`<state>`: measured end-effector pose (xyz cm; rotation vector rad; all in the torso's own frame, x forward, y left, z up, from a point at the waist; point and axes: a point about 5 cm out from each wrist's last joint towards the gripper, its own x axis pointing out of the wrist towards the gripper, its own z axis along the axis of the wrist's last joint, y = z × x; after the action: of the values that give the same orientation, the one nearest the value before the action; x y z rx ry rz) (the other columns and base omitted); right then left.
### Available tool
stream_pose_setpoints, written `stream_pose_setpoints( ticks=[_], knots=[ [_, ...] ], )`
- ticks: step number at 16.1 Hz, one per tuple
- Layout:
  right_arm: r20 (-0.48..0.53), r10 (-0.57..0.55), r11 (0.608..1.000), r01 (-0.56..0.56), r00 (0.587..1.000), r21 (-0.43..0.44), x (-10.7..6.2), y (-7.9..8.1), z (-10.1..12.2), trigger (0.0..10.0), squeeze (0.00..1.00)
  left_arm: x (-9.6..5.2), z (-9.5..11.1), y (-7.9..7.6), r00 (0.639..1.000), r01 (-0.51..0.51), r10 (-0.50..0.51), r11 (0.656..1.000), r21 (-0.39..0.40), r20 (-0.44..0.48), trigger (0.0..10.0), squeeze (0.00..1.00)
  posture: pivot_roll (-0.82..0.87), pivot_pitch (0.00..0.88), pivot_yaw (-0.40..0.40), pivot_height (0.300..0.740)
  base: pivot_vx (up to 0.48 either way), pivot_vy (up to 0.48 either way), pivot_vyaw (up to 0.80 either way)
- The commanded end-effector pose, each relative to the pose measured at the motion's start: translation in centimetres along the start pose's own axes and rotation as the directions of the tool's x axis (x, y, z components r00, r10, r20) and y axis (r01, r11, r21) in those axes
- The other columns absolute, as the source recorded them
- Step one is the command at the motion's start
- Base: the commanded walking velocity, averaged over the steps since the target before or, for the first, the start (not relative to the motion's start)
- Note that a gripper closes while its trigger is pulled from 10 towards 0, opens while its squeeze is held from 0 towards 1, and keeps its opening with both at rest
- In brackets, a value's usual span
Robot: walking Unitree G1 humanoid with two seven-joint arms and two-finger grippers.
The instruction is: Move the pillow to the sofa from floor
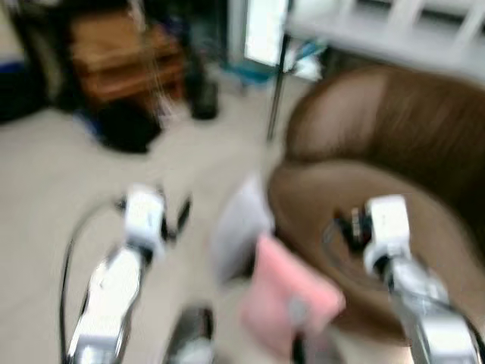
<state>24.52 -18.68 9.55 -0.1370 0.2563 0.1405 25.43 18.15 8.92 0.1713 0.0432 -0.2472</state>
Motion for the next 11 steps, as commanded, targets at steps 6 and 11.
stream_pose_setpoints(
  ticks=[6, 11],
  knots=[
    [-0.001, 0.016, 1.0, -0.016, 1.0, -0.019, 0.01, 0.12, 0.18, 10.0, 0.0, 0.33, 0.6, 0.24, 0.999, -0.006, 0.005, 1.0, 0.011, 0.04, 10.0, 0.0, 0.0, 0.026, -0.016, 0.565, 0.0, 0.0, 0.0],
    [-0.015, 0.035, 0.999, -0.036, 0.999, -0.031, 0.09, 0.24, 0.09, 10.0, 0.0, 0.69, 0.23, -0.27, 0.999, -0.002, 0.002, 1.0, 0.001, 0.033, 10.0, 0.0, 0.0, 0.03, -0.018, 0.565, 0.214, 0.0, -0.46]
  ],
)
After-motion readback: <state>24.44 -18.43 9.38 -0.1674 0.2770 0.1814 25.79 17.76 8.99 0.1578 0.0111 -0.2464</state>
